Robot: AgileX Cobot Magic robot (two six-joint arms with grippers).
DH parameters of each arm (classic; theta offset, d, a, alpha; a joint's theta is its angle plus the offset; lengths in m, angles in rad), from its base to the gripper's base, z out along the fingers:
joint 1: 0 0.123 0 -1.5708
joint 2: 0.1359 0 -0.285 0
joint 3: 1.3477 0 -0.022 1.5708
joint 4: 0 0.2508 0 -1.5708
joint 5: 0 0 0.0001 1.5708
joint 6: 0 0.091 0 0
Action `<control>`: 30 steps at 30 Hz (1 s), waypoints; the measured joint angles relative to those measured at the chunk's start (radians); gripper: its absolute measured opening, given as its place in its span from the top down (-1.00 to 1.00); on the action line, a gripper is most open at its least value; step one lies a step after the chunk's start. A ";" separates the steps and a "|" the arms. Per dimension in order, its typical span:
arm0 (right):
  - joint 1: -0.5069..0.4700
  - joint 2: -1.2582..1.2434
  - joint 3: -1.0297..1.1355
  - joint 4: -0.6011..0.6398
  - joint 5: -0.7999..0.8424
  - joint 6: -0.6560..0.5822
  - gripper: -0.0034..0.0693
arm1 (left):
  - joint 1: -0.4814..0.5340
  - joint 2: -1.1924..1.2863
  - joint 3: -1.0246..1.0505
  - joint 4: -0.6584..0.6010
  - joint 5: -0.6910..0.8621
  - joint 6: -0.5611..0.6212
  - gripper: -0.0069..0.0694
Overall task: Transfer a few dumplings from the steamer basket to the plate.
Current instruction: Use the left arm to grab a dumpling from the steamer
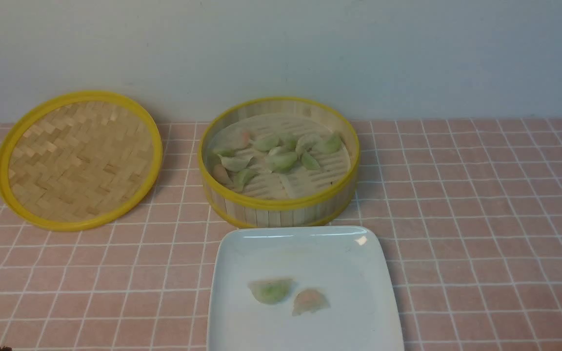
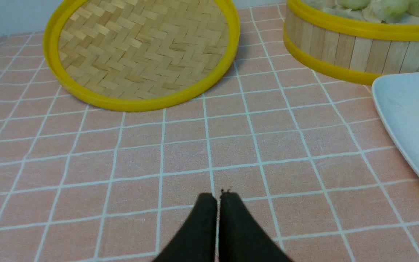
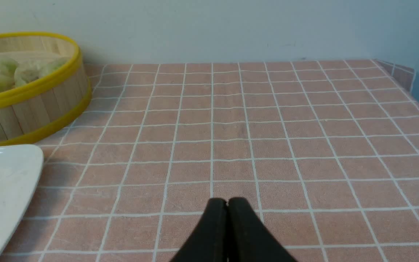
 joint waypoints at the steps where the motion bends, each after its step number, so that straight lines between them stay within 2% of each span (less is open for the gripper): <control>1: 0.000 0.000 0.000 0.000 0.000 0.000 0.94 | 0.000 0.000 0.000 0.000 0.000 0.000 0.83; 23: 0.000 0.000 0.000 0.000 0.000 0.008 0.94 | 0.000 0.000 0.000 0.000 -0.005 0.000 0.83; 25: 0.000 0.000 0.000 0.000 0.000 0.007 0.94 | 0.000 0.000 0.002 -0.015 -0.039 -0.003 0.83; 30: 0.000 0.000 0.000 0.000 0.000 0.008 0.94 | 0.000 0.000 0.003 -0.146 -0.216 -0.037 0.83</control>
